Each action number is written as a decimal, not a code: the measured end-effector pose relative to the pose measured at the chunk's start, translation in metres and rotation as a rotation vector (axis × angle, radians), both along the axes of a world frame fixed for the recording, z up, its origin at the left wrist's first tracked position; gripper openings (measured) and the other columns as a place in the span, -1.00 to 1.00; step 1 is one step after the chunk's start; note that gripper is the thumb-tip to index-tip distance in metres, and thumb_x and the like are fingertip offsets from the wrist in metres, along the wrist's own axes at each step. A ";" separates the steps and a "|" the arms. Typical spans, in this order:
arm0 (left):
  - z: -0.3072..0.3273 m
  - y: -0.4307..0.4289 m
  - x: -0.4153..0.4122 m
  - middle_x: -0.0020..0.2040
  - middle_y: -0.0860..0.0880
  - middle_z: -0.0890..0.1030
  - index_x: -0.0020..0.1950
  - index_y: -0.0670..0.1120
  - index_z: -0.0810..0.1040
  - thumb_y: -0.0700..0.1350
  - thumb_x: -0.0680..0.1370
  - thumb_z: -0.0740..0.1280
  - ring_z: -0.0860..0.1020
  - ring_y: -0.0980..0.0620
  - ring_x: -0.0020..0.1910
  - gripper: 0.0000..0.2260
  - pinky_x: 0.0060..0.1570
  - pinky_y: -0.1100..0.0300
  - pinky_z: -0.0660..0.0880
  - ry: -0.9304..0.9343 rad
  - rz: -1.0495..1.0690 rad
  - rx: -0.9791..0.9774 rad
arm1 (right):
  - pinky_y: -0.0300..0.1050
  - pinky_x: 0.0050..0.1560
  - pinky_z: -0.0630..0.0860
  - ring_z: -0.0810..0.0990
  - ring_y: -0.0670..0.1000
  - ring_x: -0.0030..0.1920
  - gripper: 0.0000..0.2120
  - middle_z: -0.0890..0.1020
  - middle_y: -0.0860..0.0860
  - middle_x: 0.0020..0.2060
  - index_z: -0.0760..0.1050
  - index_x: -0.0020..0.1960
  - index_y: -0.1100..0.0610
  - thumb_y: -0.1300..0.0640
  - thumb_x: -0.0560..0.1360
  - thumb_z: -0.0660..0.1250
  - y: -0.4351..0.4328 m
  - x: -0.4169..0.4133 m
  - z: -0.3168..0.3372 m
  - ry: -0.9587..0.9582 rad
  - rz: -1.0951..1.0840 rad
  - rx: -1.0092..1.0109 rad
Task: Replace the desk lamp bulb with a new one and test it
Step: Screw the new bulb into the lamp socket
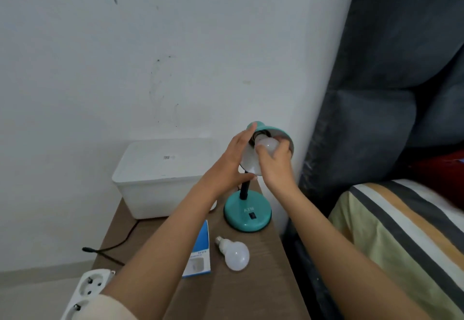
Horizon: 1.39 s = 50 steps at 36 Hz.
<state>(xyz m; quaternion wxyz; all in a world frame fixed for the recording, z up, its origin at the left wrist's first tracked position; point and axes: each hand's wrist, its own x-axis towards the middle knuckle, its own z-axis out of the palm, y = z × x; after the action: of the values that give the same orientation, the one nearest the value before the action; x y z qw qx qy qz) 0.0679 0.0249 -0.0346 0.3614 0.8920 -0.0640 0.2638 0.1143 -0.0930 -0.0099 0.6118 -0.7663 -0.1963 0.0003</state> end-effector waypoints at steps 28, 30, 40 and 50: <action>0.002 0.004 -0.003 0.36 0.15 0.24 0.44 0.22 -0.01 -0.27 0.35 0.51 0.16 0.53 0.26 -0.08 0.20 0.60 0.15 0.024 -0.013 -0.012 | -0.29 -0.08 0.36 0.43 0.06 0.22 -0.39 0.44 0.09 0.23 0.27 0.34 0.10 0.05 0.36 0.43 -0.009 -0.007 0.002 -0.197 -0.059 -0.133; 0.002 0.004 -0.004 0.37 0.13 0.25 0.44 0.22 -0.02 -0.28 0.35 0.50 0.19 0.50 0.26 -0.08 0.21 0.58 0.17 0.026 -0.008 -0.022 | -0.22 -0.09 0.42 0.50 0.06 0.08 -0.44 0.50 0.08 0.13 0.30 0.29 0.12 -0.03 0.39 0.40 -0.009 -0.007 -0.002 -0.136 -0.076 -0.099; 0.001 0.003 -0.005 0.35 0.14 0.26 0.45 0.21 0.00 -0.28 0.35 0.50 0.23 0.33 0.28 -0.08 0.25 0.47 0.26 0.025 -0.004 -0.043 | -0.04 0.01 0.56 0.63 0.09 0.00 -0.45 0.55 0.11 0.13 0.30 0.25 0.18 -0.10 0.42 0.37 -0.006 -0.007 -0.001 0.015 -0.058 -0.026; 0.001 0.003 -0.004 0.32 0.22 0.22 0.45 0.22 0.00 -0.27 0.35 0.50 0.21 0.38 0.27 -0.09 0.25 0.51 0.23 0.036 0.006 -0.030 | -0.04 0.00 0.59 0.62 0.00 -0.05 -0.45 0.57 0.00 -0.05 0.33 0.24 0.21 -0.10 0.42 0.37 -0.008 -0.002 -0.006 0.061 -0.055 0.038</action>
<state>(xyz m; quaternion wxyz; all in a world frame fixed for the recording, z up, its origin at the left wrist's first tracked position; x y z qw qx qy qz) 0.0634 0.0281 -0.0333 0.3752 0.8912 -0.0510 0.2497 0.1123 -0.1006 -0.0156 0.6318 -0.7592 -0.1564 0.0028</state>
